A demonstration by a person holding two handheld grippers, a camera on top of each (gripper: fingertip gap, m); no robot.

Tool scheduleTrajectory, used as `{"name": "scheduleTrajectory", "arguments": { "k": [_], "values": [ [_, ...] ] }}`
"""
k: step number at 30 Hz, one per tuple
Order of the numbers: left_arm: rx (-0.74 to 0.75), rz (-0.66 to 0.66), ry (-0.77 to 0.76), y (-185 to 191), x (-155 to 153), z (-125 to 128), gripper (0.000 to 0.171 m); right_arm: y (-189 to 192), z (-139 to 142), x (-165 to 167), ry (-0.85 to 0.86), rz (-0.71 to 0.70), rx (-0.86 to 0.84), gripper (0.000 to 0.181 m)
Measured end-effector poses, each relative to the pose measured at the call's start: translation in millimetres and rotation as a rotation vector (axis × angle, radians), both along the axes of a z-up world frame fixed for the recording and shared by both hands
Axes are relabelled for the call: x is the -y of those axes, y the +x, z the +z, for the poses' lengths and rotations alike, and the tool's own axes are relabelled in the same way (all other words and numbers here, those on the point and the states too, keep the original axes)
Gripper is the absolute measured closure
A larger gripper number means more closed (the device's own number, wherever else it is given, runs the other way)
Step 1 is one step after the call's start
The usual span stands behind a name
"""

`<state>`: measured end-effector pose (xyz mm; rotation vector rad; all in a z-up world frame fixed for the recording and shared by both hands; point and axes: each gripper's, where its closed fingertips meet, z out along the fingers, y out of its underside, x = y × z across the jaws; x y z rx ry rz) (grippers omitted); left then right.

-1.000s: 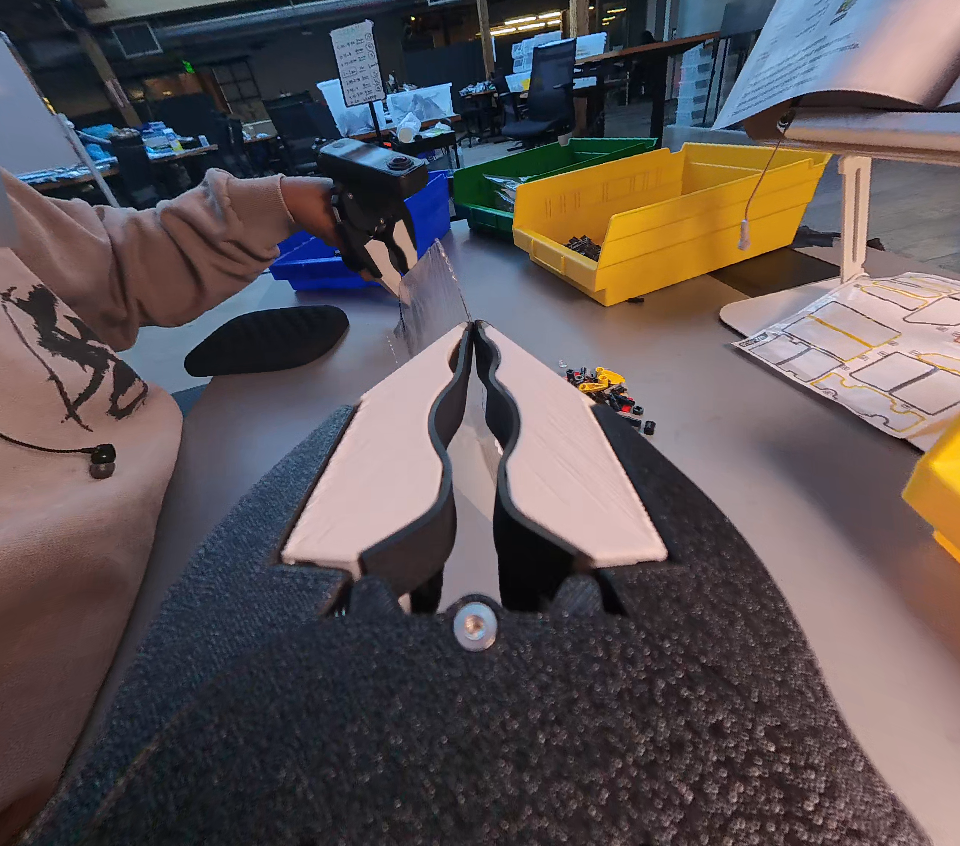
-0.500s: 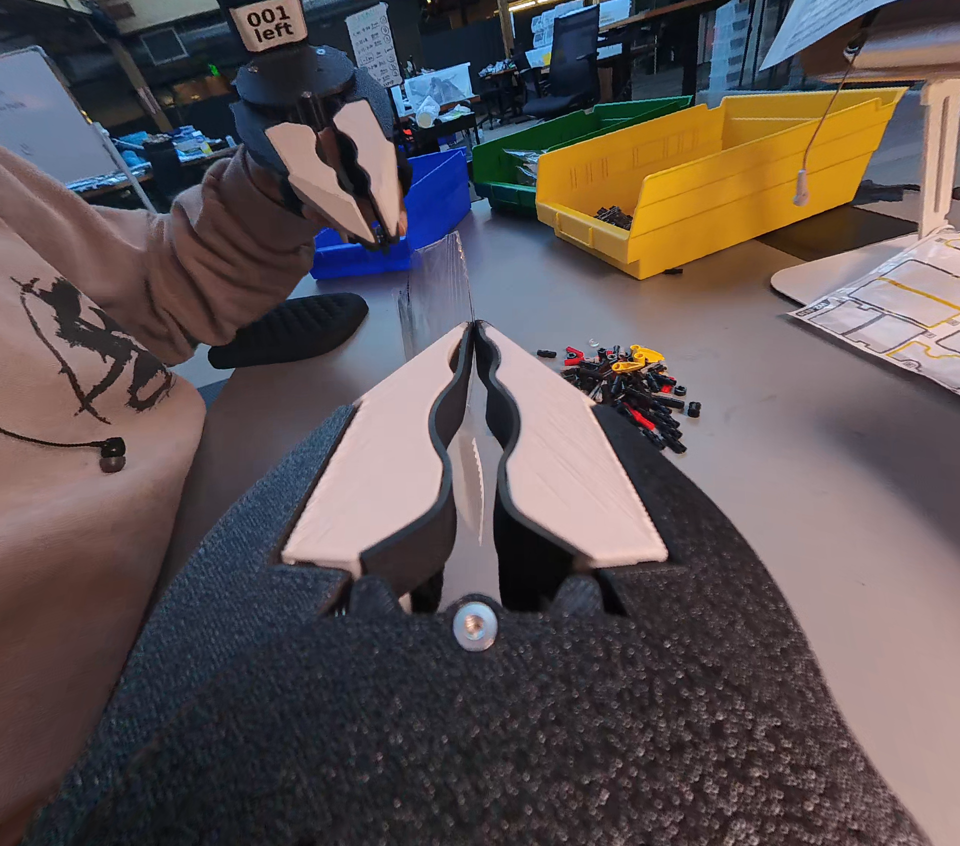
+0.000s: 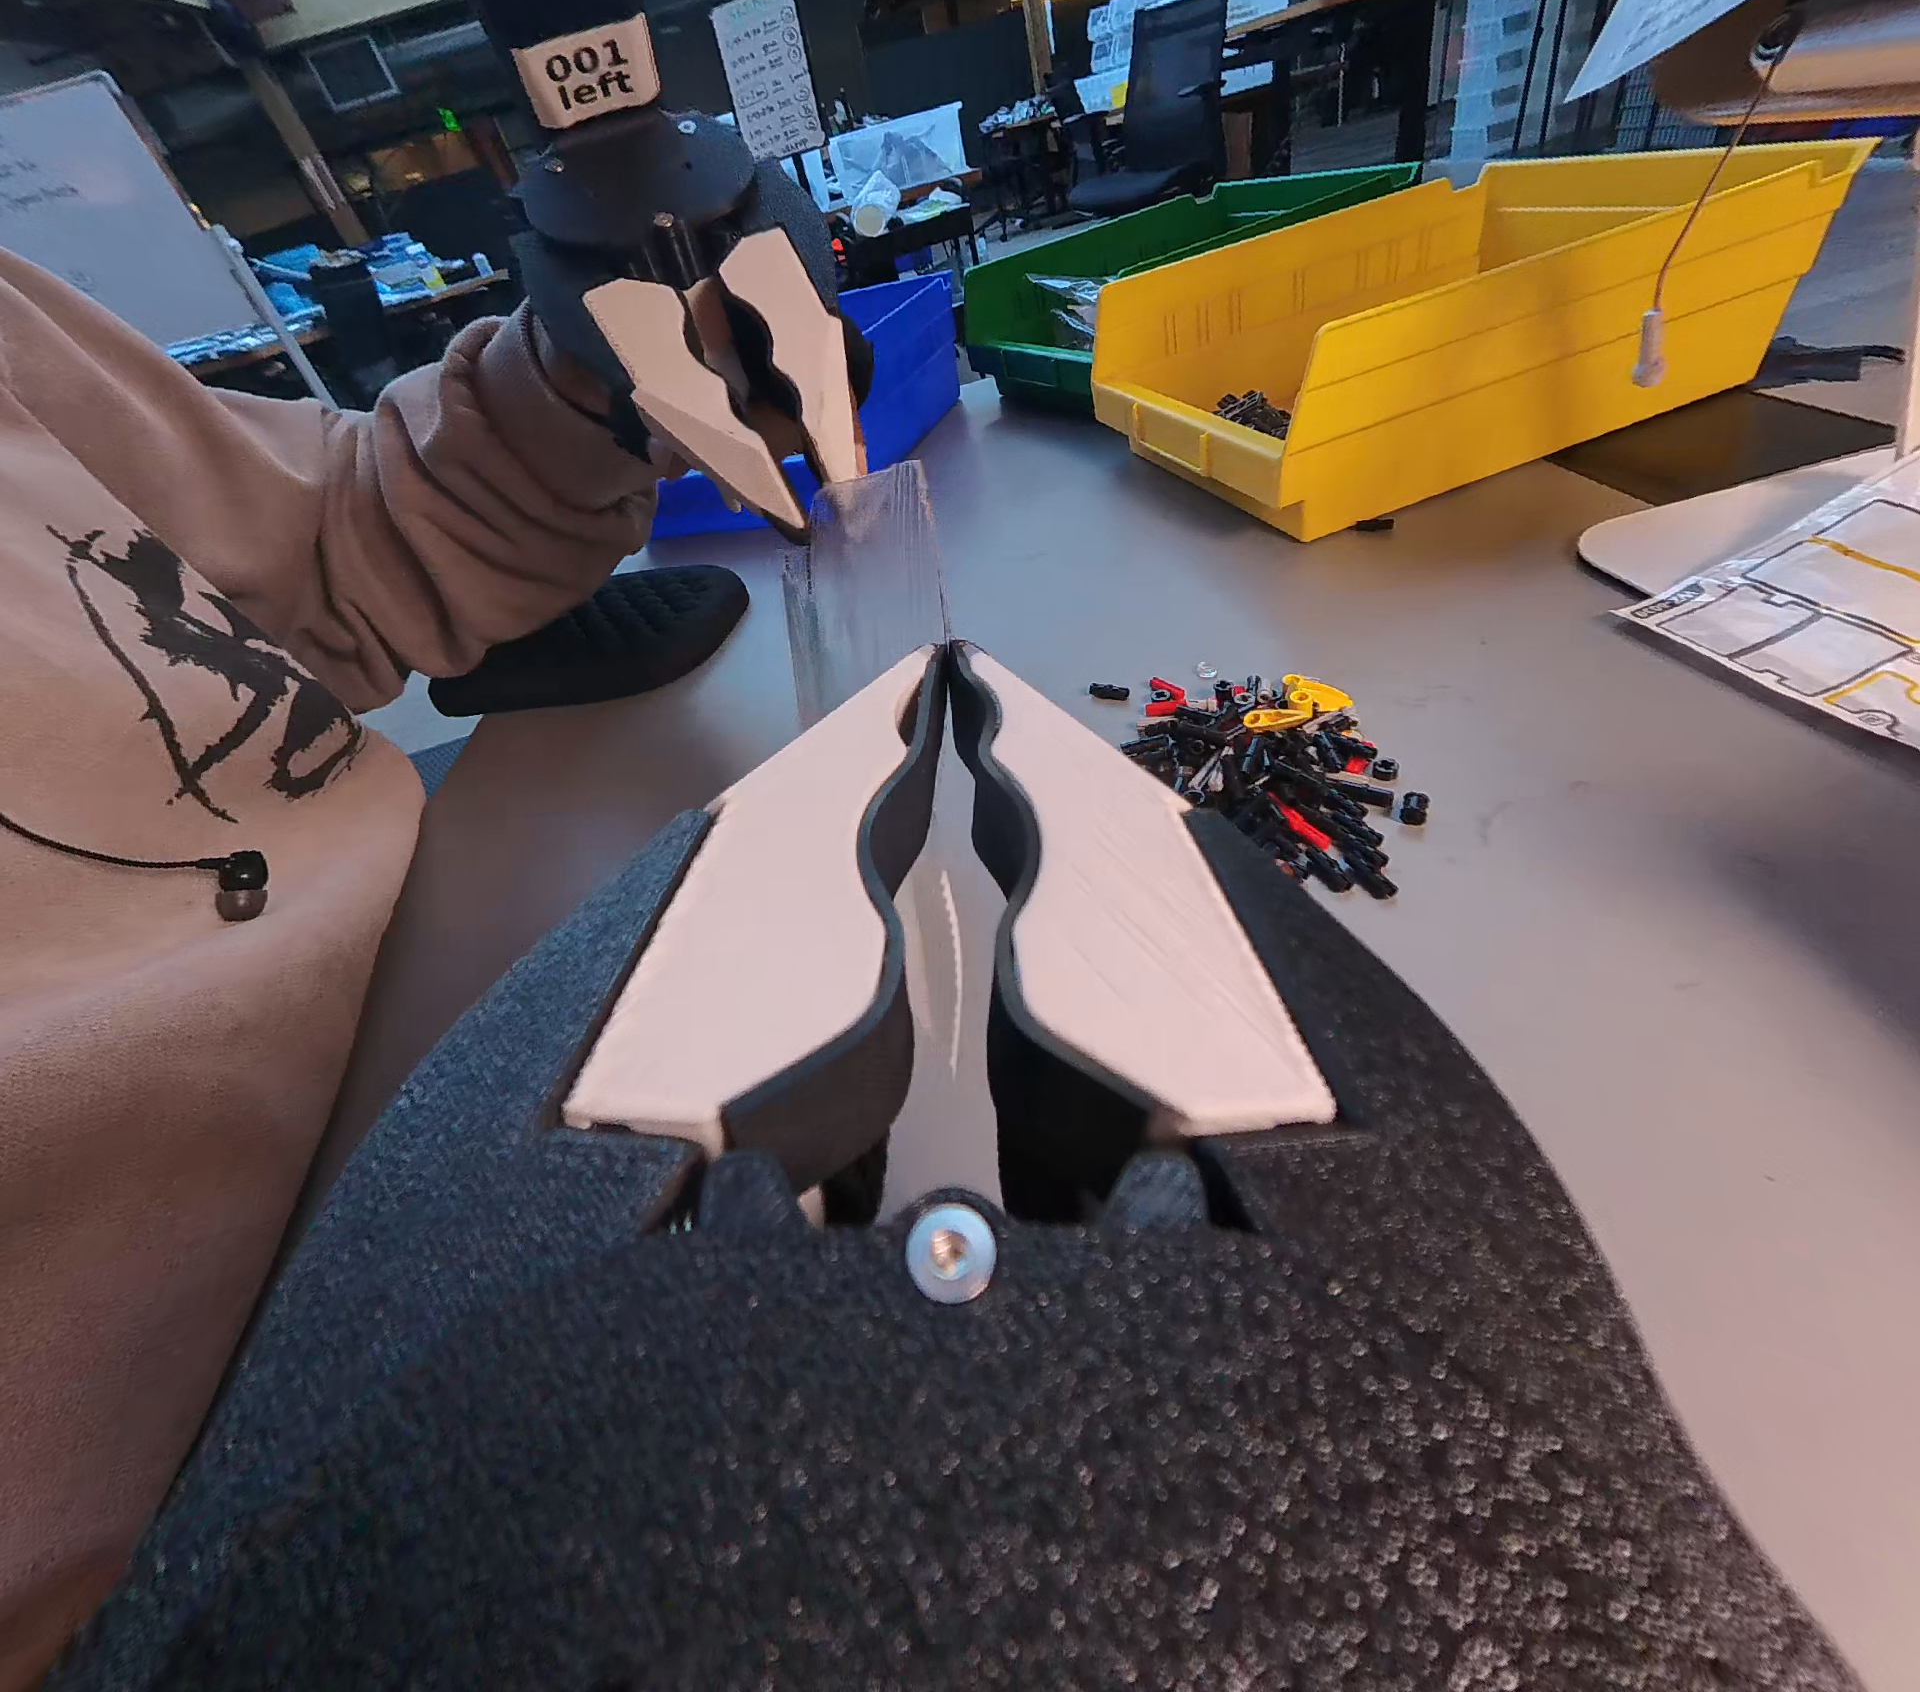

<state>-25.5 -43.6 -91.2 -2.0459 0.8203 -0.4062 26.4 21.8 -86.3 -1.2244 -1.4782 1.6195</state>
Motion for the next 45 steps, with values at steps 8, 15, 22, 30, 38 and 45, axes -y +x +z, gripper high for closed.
{"name": "scheduleTrajectory", "arguments": {
  "k": [8,15,22,30,38,45],
  "values": [
    [0.084,0.015,0.051,-15,21,14,0.152,-1,-3,-4,0.013,-0.02,0.008,0.181],
    [-0.017,0.079,-0.239,-34,69,-83,0.143,3,-2,-17,0.022,-0.046,0.009,0.181],
    [-0.108,0.062,-0.15,-11,45,-101,0.145,4,-4,-22,0.035,-0.069,0.028,0.181],
    [-0.179,0.023,-0.172,-19,19,-115,0.151,7,-8,-24,0.051,-0.067,0.055,0.181],
    [-0.185,0.0,-0.178,-22,21,-115,0.158,7,-16,-24,0.047,-0.055,0.081,0.181],
    [0.086,0.109,0.041,-42,8,-26,0.158,5,-19,-19,0.06,-0.044,0.089,0.181]
  ]
}}
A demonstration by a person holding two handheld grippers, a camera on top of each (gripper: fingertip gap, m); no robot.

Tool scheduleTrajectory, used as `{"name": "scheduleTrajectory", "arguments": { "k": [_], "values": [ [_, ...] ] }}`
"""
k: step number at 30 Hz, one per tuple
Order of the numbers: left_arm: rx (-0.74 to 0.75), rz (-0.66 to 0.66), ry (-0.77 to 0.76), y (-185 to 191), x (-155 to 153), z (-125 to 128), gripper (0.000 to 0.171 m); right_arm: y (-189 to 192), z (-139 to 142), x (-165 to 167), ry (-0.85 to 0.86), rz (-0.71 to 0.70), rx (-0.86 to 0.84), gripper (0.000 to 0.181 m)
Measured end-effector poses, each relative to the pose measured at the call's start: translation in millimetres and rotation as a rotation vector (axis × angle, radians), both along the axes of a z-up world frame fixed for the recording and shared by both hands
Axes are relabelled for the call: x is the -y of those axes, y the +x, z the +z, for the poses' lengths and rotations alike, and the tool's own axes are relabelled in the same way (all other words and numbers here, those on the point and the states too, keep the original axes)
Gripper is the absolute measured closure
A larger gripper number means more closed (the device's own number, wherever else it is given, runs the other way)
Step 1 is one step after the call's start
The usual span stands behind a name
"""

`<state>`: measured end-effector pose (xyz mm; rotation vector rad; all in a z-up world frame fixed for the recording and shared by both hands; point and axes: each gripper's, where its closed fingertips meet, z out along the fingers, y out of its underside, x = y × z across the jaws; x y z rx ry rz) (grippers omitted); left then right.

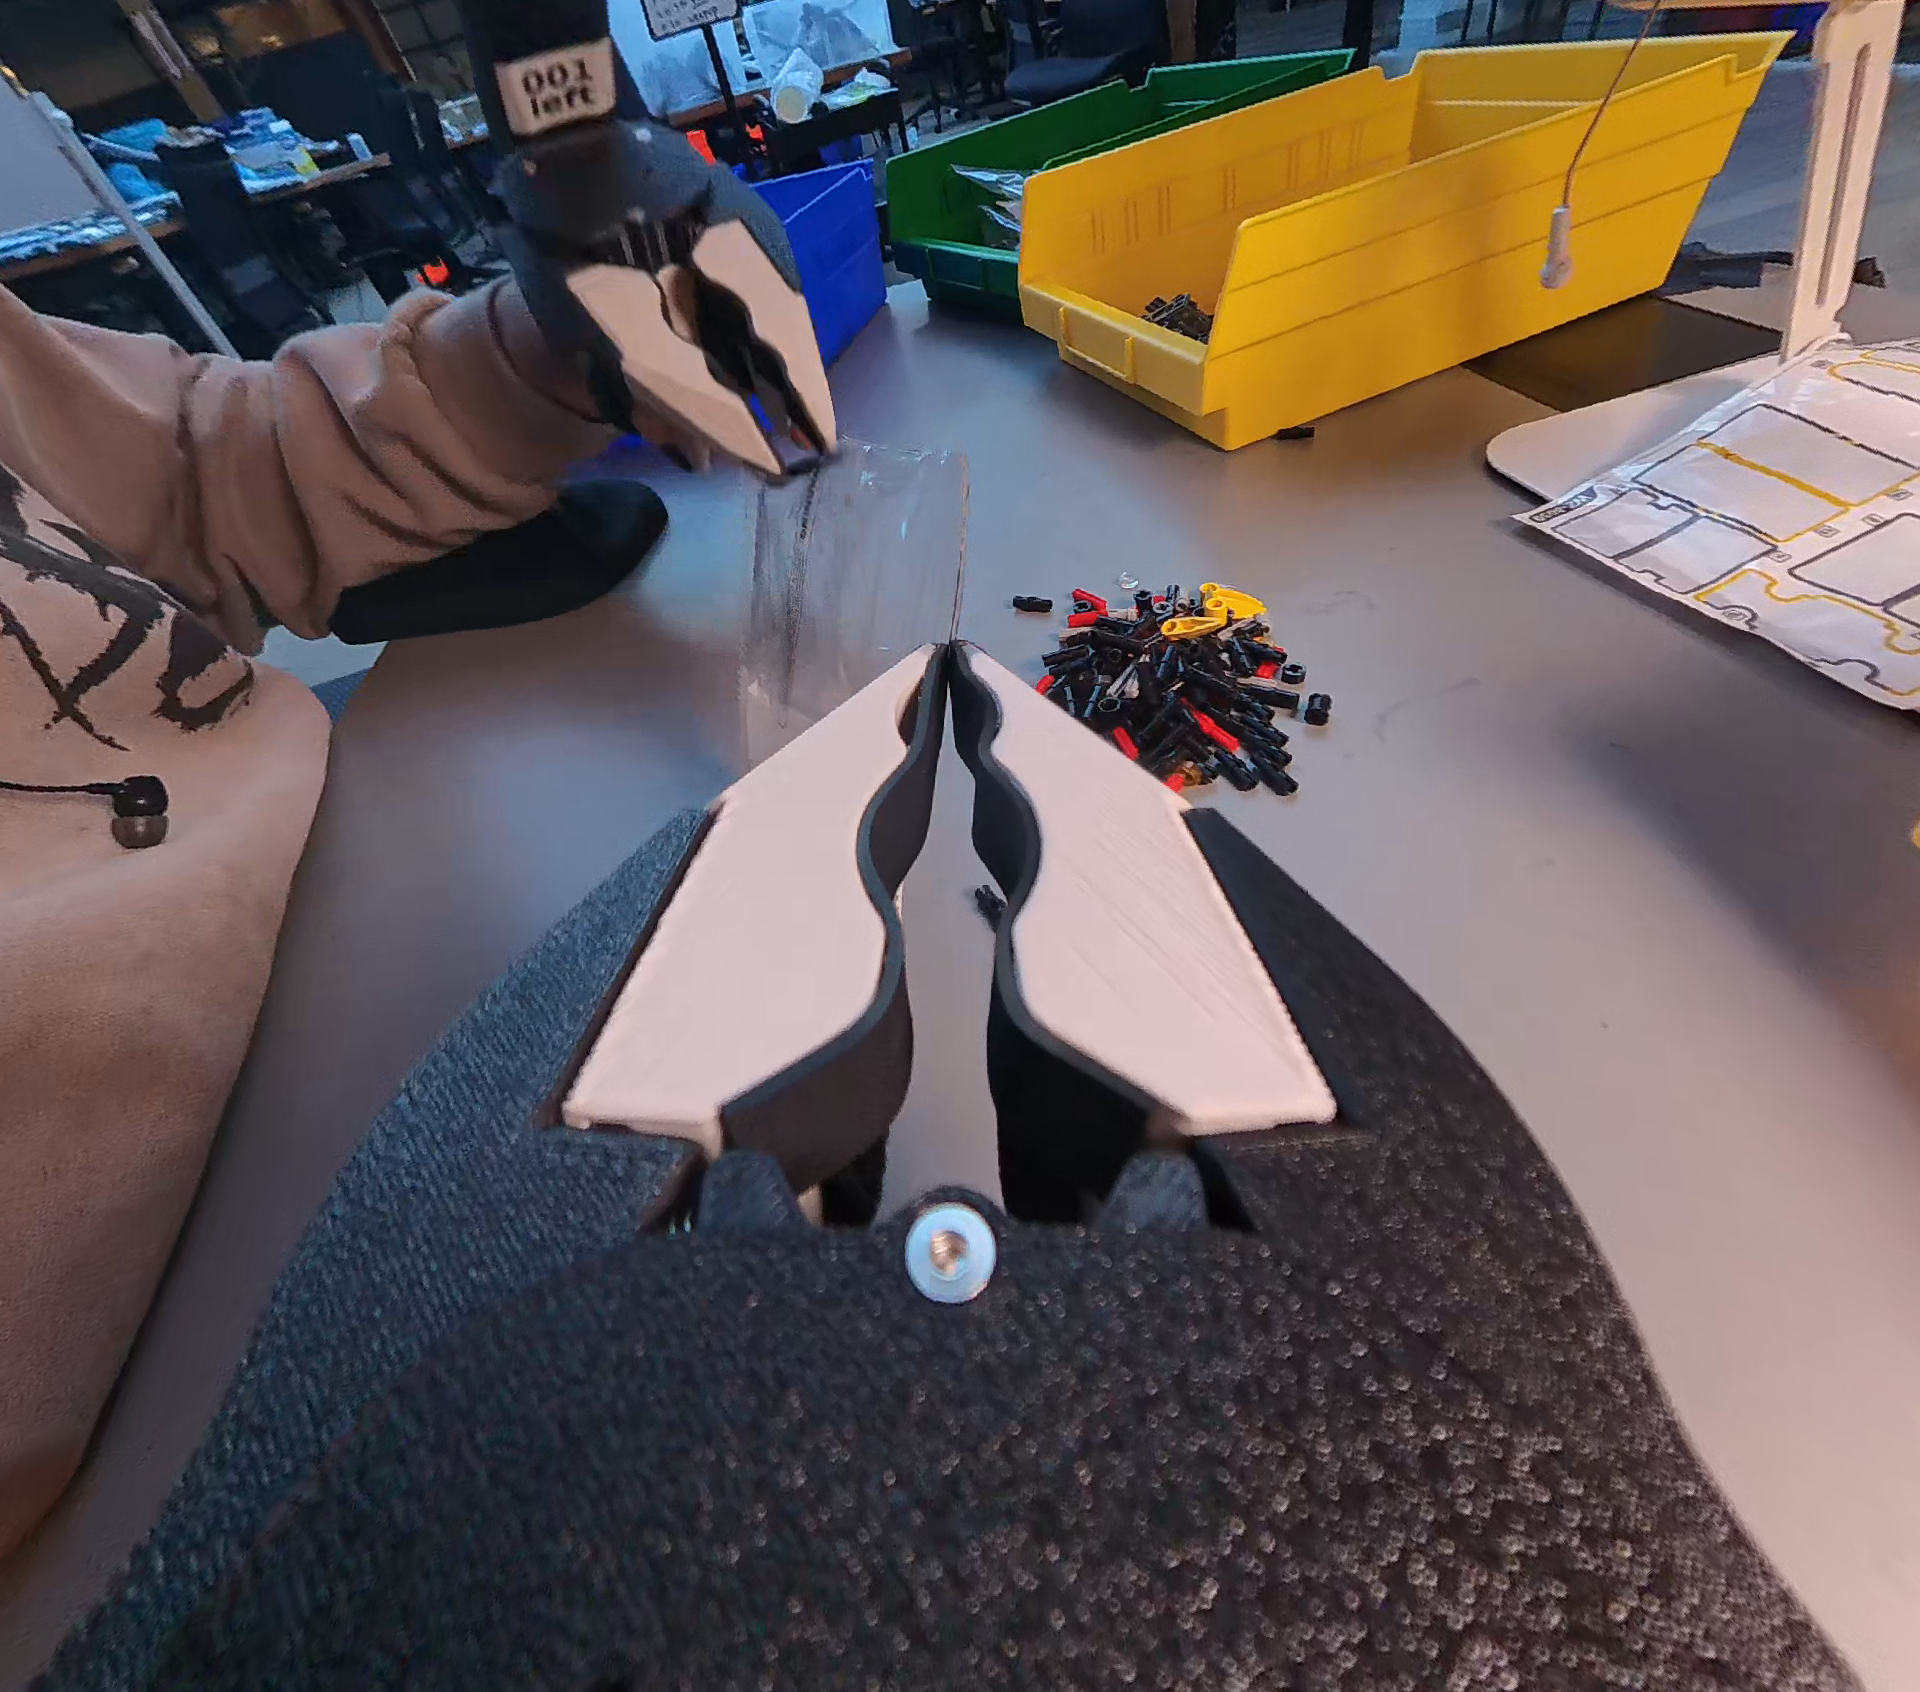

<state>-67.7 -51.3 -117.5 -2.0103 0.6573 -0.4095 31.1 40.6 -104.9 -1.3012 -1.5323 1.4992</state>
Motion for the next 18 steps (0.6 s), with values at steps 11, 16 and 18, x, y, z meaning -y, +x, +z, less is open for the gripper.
{"name": "scheduleTrajectory", "arguments": {
  "k": [11,16,18],
  "values": [
    [-0.011,-0.099,0.047,47,-14,17,0.157,-5,-6,16,0.025,0.034,0.016,0.181],
    [-0.026,-0.105,0.049,50,-11,15,0.157,-5,-8,16,0.02,0.039,0.02,0.181],
    [-0.038,-0.102,0.051,50,-11,13,0.157,-5,-8,16,0.019,0.04,0.022,0.181]
  ]
}}
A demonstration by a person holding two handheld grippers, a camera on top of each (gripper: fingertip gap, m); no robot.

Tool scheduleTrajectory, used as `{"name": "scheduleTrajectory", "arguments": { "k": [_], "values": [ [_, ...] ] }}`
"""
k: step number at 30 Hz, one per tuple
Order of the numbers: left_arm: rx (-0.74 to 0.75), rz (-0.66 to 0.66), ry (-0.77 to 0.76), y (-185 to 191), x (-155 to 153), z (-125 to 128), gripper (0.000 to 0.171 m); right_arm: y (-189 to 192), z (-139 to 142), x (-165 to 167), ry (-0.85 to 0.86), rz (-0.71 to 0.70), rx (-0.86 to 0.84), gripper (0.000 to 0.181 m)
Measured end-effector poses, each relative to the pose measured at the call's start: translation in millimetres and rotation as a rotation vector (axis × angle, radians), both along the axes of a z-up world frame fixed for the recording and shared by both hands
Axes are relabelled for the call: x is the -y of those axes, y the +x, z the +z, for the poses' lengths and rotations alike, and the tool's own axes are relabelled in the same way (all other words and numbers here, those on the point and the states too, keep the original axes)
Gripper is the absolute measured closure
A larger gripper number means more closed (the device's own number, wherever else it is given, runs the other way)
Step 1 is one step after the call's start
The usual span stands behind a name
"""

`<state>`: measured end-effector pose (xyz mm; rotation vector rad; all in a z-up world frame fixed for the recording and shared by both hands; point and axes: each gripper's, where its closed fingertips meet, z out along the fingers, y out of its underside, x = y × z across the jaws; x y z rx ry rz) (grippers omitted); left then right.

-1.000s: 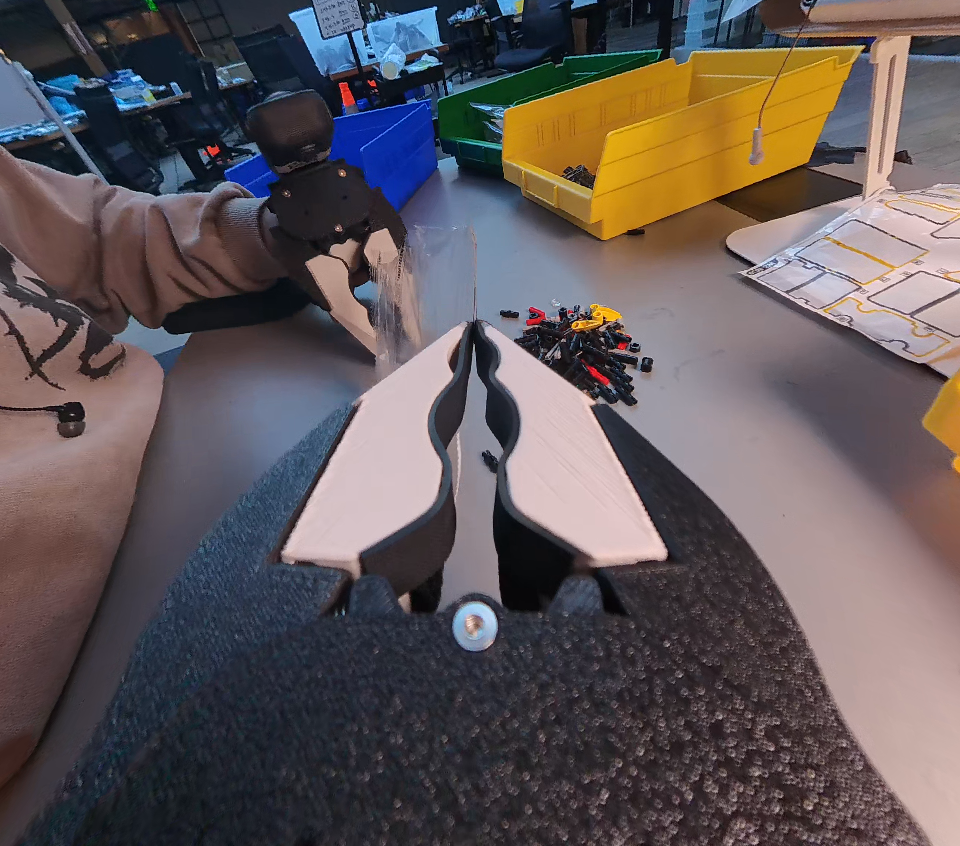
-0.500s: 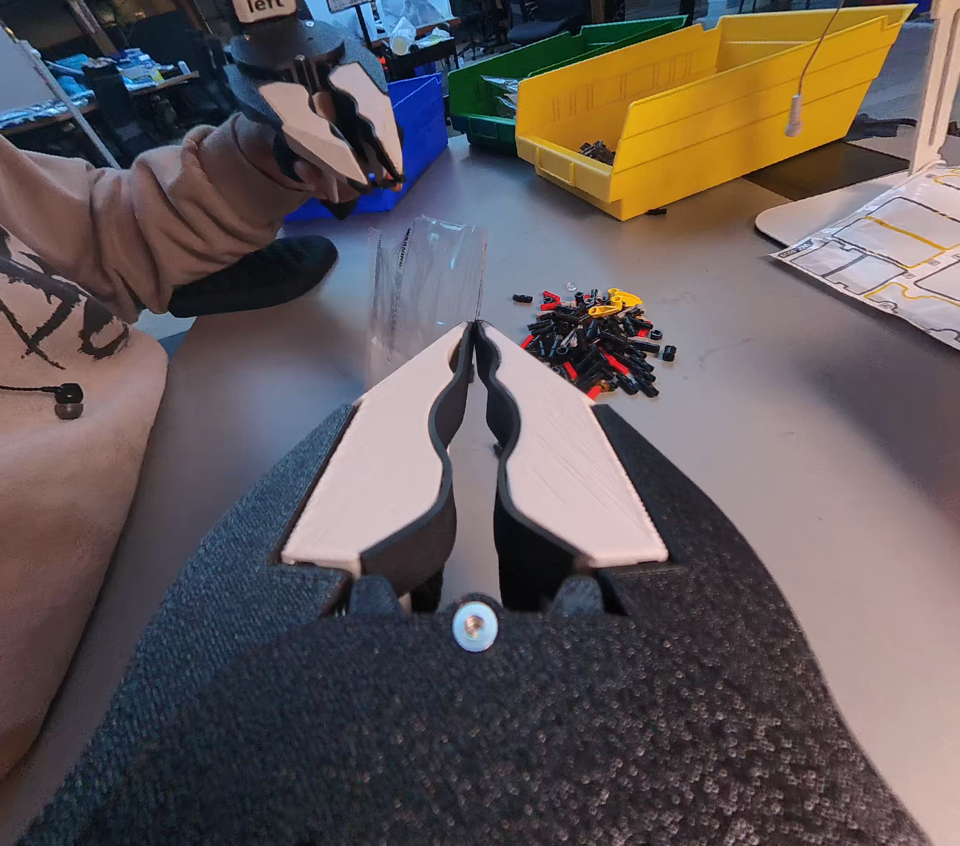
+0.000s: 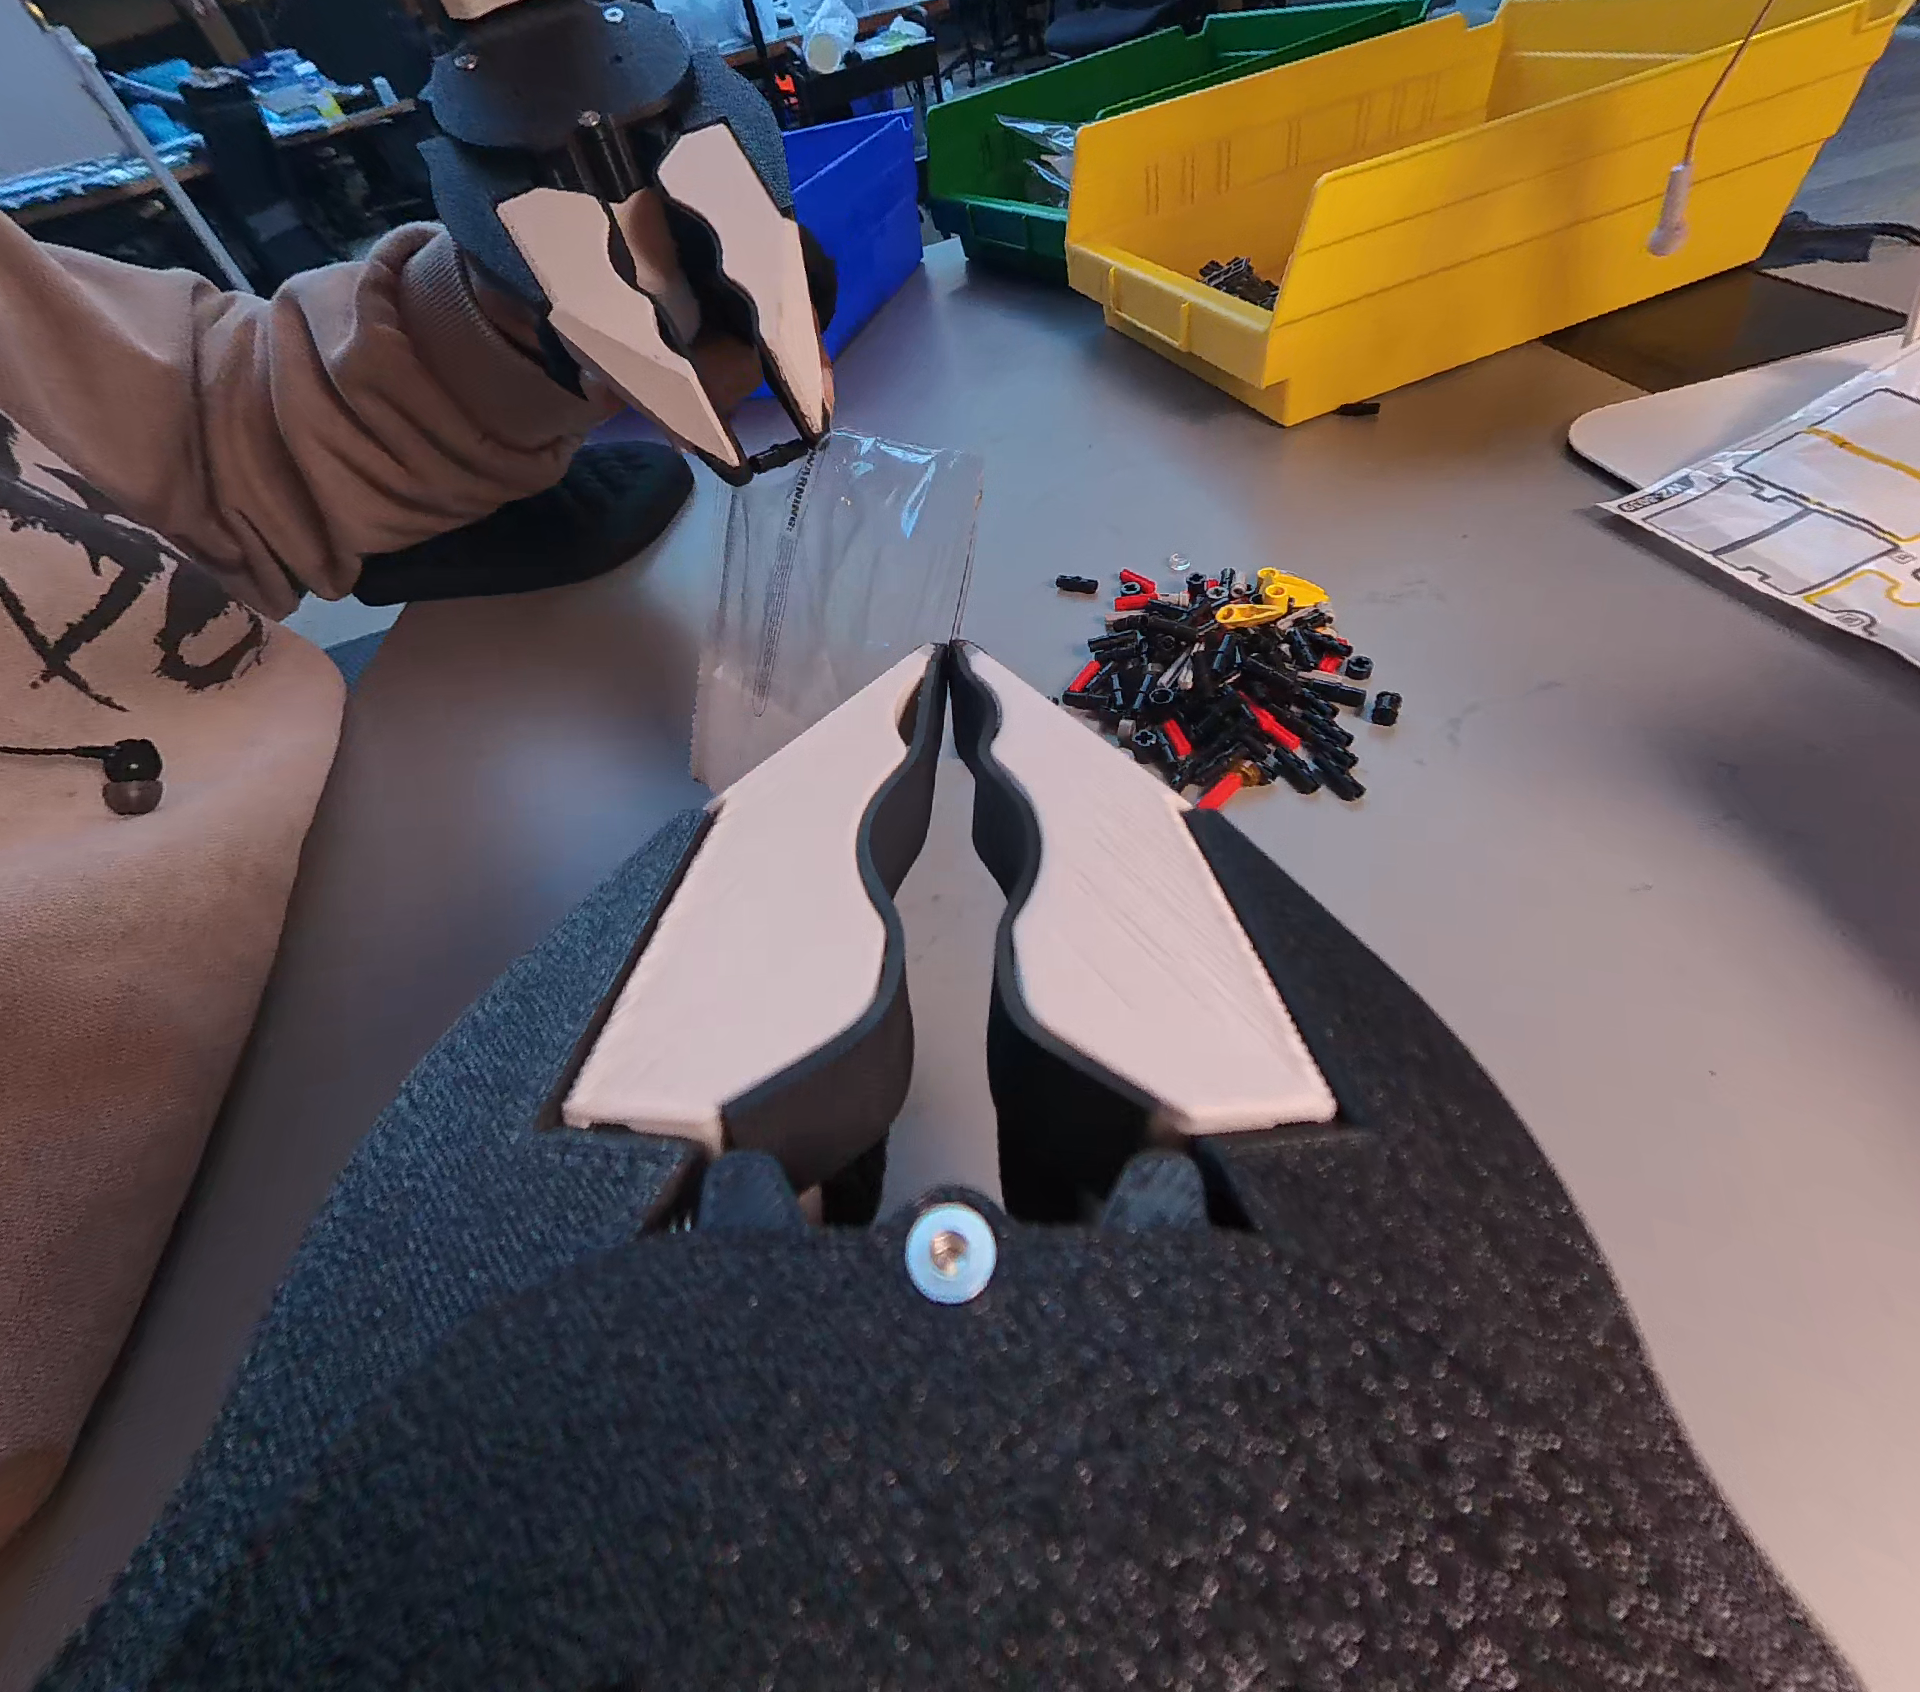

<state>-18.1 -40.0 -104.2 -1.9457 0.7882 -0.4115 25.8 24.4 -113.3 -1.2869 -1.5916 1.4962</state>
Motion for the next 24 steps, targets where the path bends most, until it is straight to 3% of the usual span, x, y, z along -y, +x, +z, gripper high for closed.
{"name": "scheduleTrajectory", "arguments": {
  "k": [12,16,20,24],
  "values": [
    [-0.016,0.004,0.004,-2,2,-1,0.149,0,0,2,0.0,0.011,-0.01,0.181],
    [0.068,0.062,-0.002,-23,10,6,0.142,1,3,2,0.009,0.015,-0.03,0.181],
    [0.243,0.09,-0.257,-34,28,-37,0.123,3,8,4,0.011,0.032,-0.068,0.181],
    [0.221,0.135,-0.429,-33,41,-76,0.129,3,0,4,0.059,0.037,-0.02,0.181]
  ]
}}
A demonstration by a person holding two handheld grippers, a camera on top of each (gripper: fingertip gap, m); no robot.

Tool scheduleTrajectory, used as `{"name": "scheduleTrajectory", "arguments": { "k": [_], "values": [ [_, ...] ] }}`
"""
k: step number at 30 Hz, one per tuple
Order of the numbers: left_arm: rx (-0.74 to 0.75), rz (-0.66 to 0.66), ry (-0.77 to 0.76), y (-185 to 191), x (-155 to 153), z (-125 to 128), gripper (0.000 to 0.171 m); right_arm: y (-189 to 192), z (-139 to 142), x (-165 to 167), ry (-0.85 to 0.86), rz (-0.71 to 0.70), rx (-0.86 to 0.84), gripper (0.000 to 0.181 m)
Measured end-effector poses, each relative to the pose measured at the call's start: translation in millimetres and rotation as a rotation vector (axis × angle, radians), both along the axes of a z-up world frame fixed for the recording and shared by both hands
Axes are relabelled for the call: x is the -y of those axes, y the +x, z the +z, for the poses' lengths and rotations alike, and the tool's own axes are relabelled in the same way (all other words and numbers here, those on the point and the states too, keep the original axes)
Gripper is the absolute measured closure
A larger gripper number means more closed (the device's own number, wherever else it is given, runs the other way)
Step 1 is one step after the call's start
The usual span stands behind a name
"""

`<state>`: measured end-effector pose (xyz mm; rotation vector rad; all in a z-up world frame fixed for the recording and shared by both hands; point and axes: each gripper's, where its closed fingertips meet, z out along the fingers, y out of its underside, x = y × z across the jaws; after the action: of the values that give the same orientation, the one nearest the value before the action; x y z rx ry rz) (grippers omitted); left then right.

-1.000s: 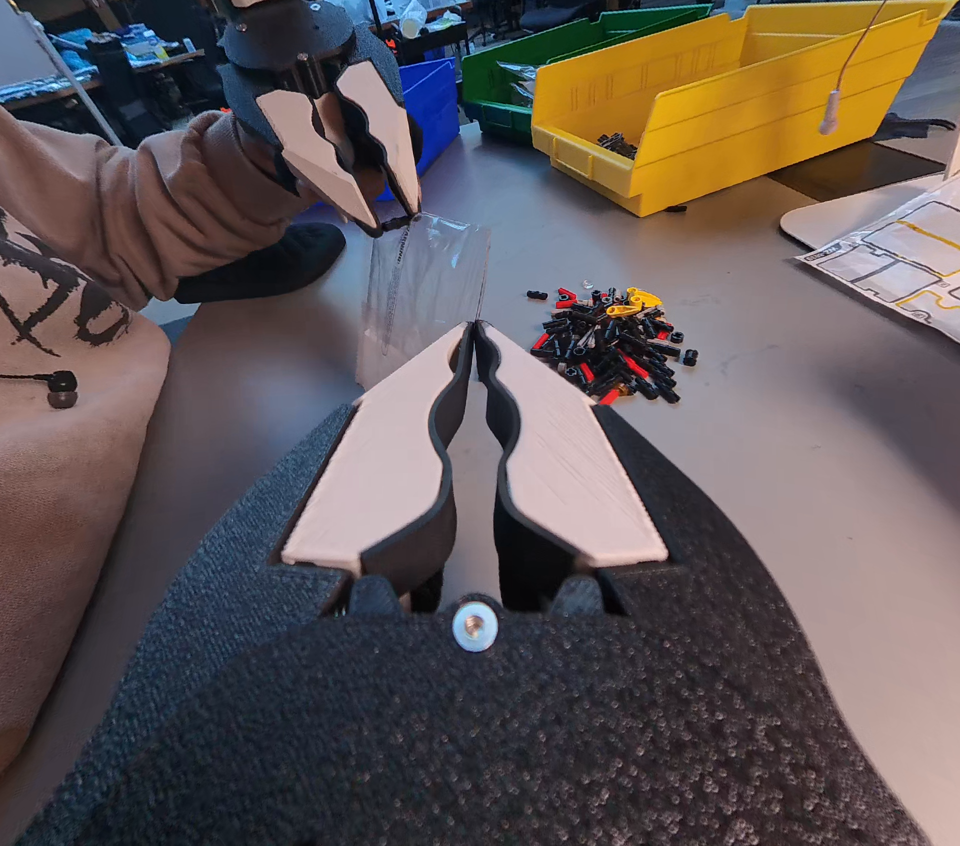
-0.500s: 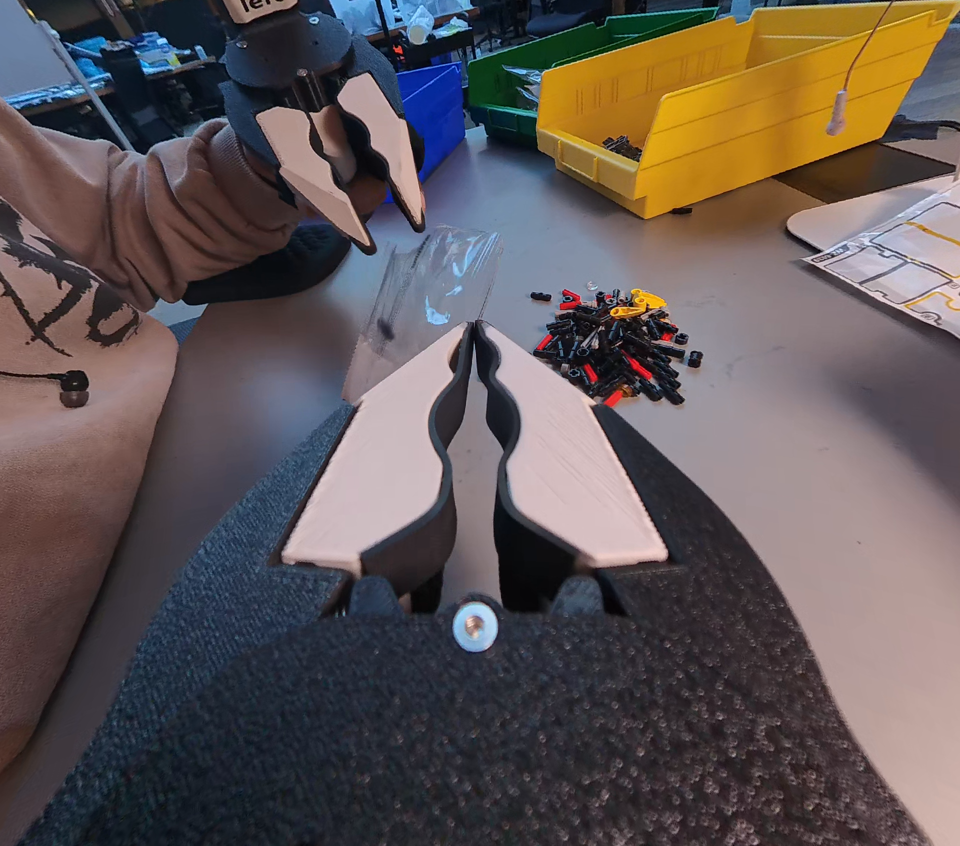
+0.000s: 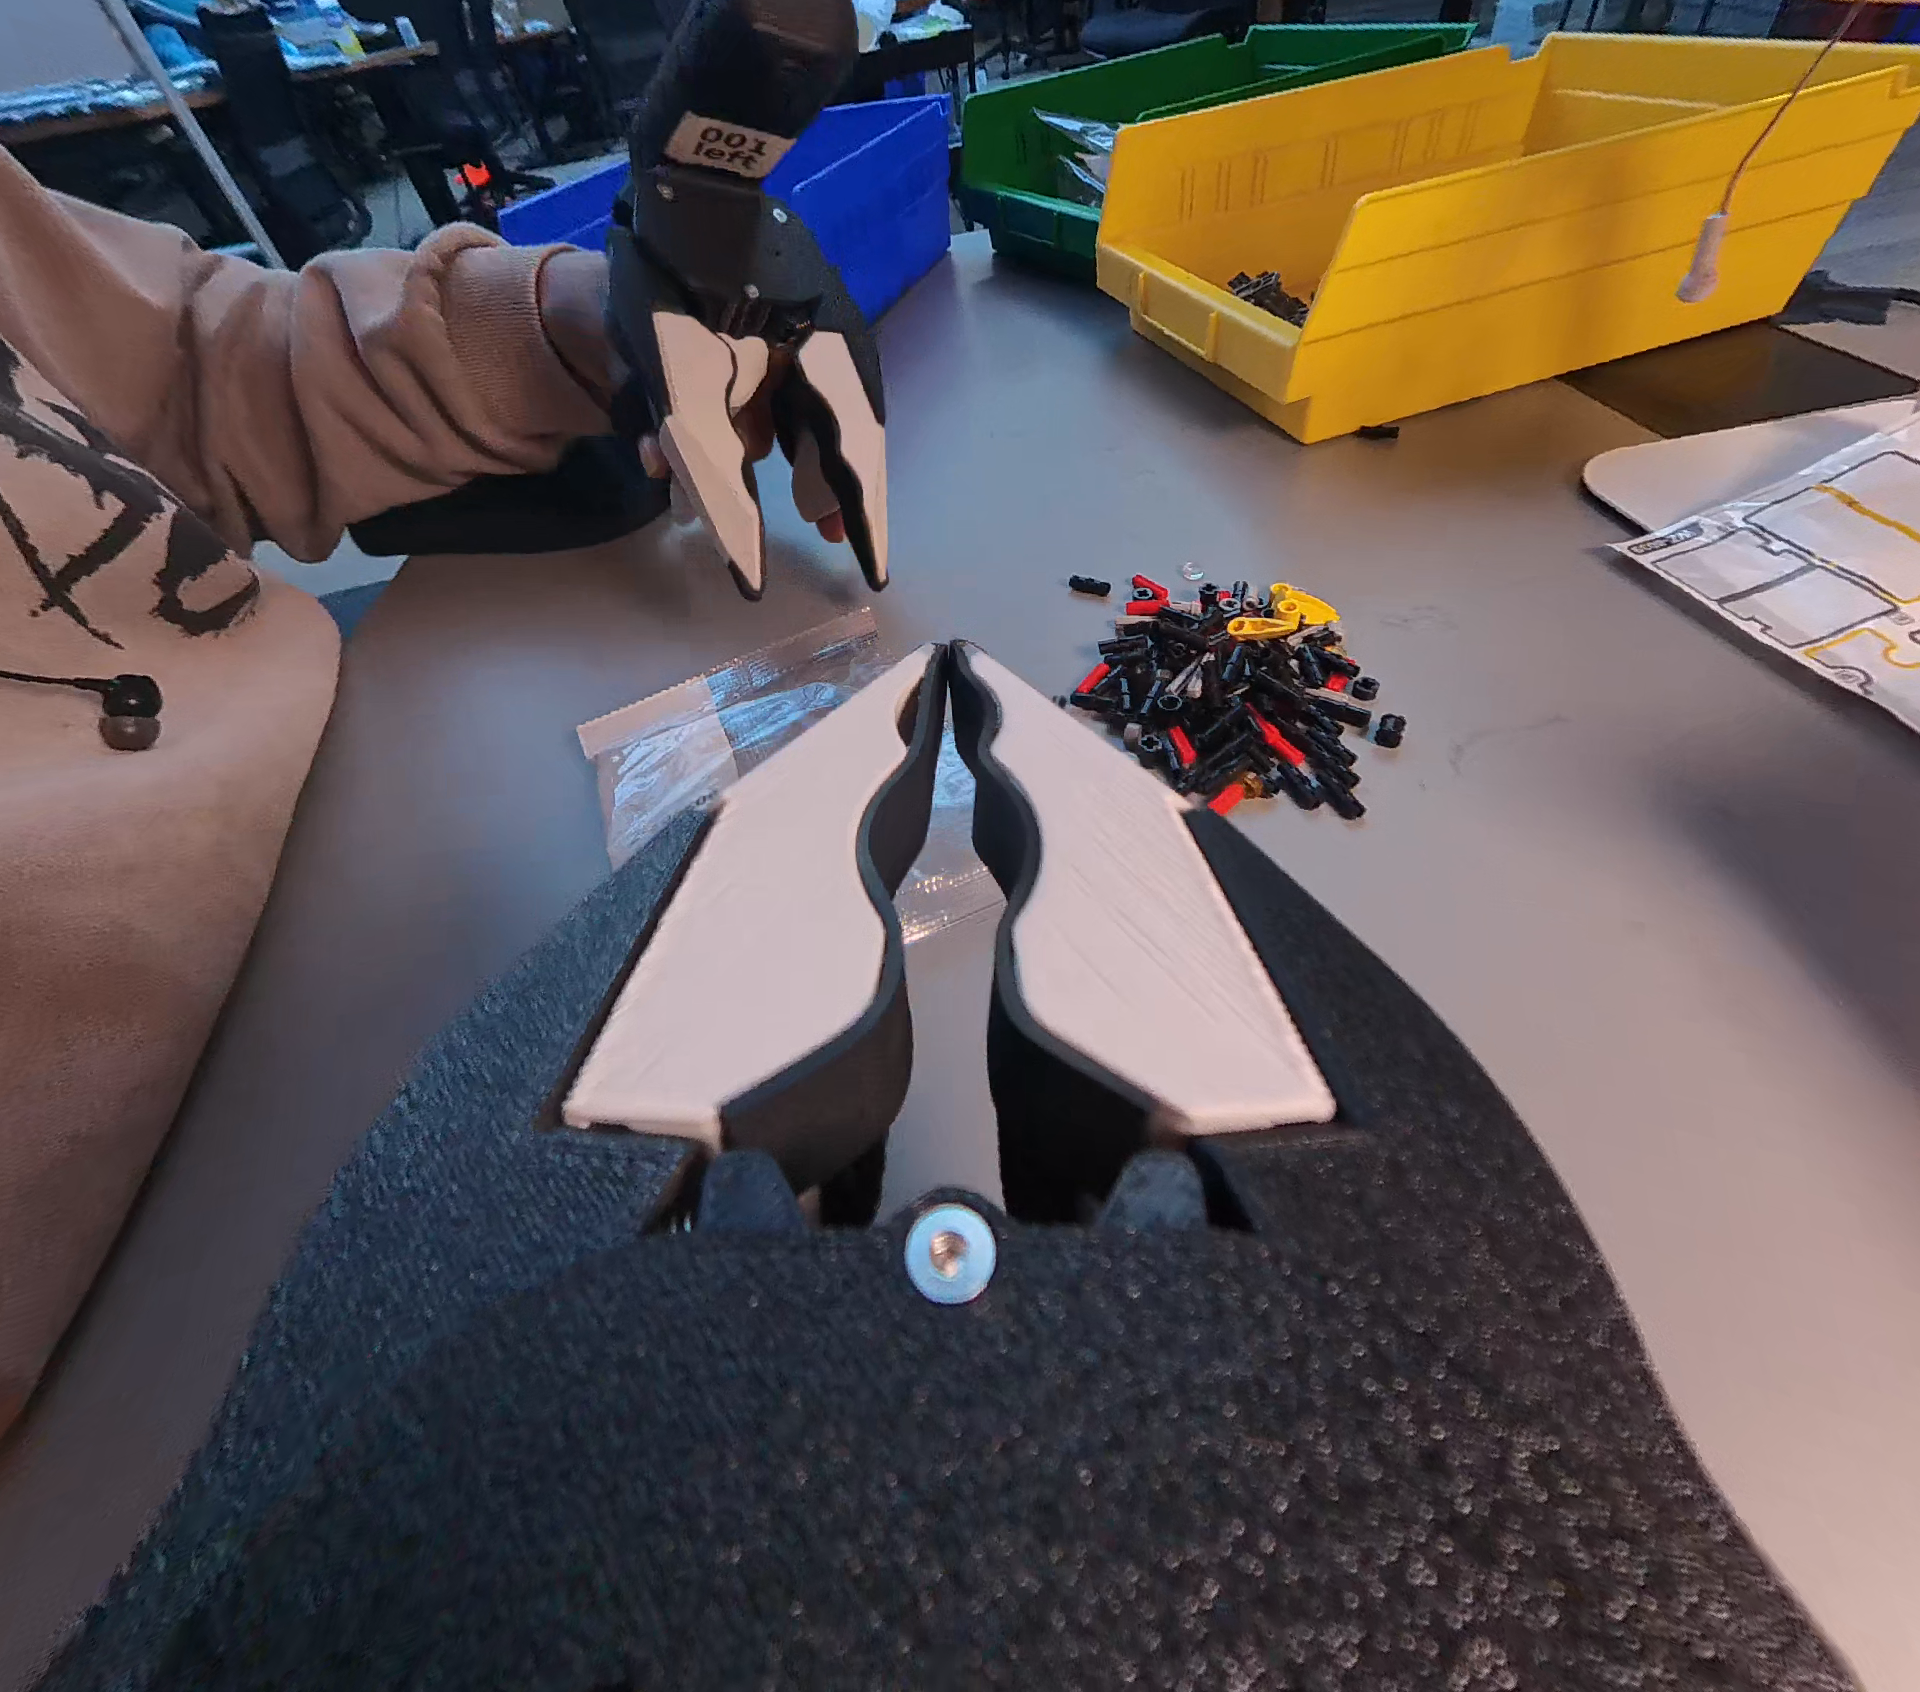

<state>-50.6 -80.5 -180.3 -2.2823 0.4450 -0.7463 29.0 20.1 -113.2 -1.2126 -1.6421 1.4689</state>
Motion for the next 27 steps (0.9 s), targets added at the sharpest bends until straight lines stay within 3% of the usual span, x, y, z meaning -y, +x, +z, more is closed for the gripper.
{"name": "scheduleTrajectory", "arguments": {
  "k": [5,8,11,14,17,19,22,25,27],
  "values": [
    [-0.016,0.061,-0.053,8,-4,-13,0.145,0,5,-7,-0.008,-0.036,-0.011,0.181],
    [0.001,0.075,-0.018,11,-10,-10,0.168,-1,2,-6,-0.015,-0.033,0.0,0.181],
    [-0.024,0.062,0.039,13,-11,-1,0.171,-1,-1,-2,0.005,-0.02,0.011,0.181],
    [0.014,0.038,0.148,18,-10,27,0.171,0,1,-2,0.023,-0.019,0.007,0.181],
    [0.13,0.057,0.288,13,-4,78,0.171,3,10,-6,0.002,-0.03,-0.019,0.181],
    [0.157,0.125,0.378,-9,0,110,0.171,4,16,-10,-0.016,-0.042,-0.04,0.181],
    [0.108,0.356,0.455,-75,1,136,0.171,6,22,-14,-0.033,-0.057,-0.058,0.181],
    [-0.025,0.633,0.391,-156,3,118,0.171,7,24,-14,-0.022,-0.062,-0.06,0.181],
    [-0.083,0.759,0.344,-190,3,103,0.171,8,25,-14,-0.002,-0.065,-0.062,0.181]
  ]
}}
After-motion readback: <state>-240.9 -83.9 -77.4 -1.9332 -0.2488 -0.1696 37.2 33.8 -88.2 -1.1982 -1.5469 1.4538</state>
